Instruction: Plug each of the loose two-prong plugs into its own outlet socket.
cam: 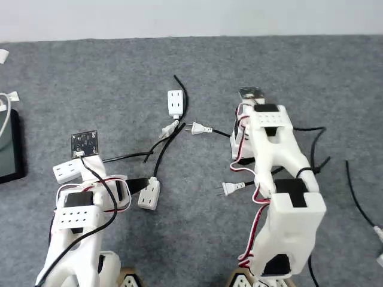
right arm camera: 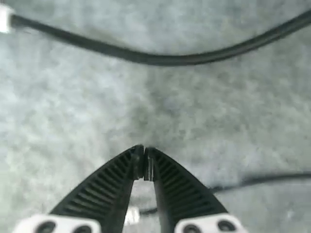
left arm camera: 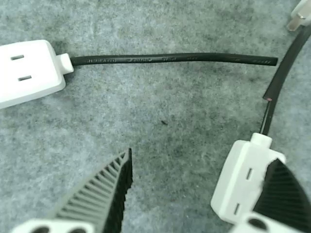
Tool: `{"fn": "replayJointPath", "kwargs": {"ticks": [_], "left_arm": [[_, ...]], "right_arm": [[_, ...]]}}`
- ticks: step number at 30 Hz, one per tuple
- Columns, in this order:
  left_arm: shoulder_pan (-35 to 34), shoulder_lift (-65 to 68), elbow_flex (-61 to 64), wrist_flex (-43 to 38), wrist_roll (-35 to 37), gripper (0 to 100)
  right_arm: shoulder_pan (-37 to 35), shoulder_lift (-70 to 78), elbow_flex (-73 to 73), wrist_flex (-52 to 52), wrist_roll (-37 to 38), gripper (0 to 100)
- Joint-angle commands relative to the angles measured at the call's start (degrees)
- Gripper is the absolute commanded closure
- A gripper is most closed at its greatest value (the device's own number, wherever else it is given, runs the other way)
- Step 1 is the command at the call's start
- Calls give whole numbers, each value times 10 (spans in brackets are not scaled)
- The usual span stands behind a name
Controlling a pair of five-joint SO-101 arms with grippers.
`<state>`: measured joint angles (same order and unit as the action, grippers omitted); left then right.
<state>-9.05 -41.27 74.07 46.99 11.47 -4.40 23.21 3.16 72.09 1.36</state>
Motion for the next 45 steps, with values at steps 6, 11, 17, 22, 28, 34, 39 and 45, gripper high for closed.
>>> {"fn": "replayJointPath", "kwargs": {"ticks": [6,11,17,22,28,34,39,45], "left_arm": [[-4,-11,-4,-13,-7,618],[-4,-11,-4,-13,-7,618],[-4,-11,-4,-13,-7,618],[-4,-11,-4,-13,-10,618],[-4,-11,-4,-12,-22,618],[-4,-11,-4,-11,-22,618],[-4,-11,-4,-11,-22,618],[-4,-11,-4,-11,-22,618]], "right_arm": [[3,-175,91,23,-185,991],[-21,-308,297,-138,-204,986],[5,-384,388,-168,-207,849],[5,-356,424,-225,-207,853],[2,-313,390,-209,-248,855],[1,-268,359,-193,-249,854],[0,-242,338,-178,-250,861],[5,-240,337,-184,-250,981]]}}
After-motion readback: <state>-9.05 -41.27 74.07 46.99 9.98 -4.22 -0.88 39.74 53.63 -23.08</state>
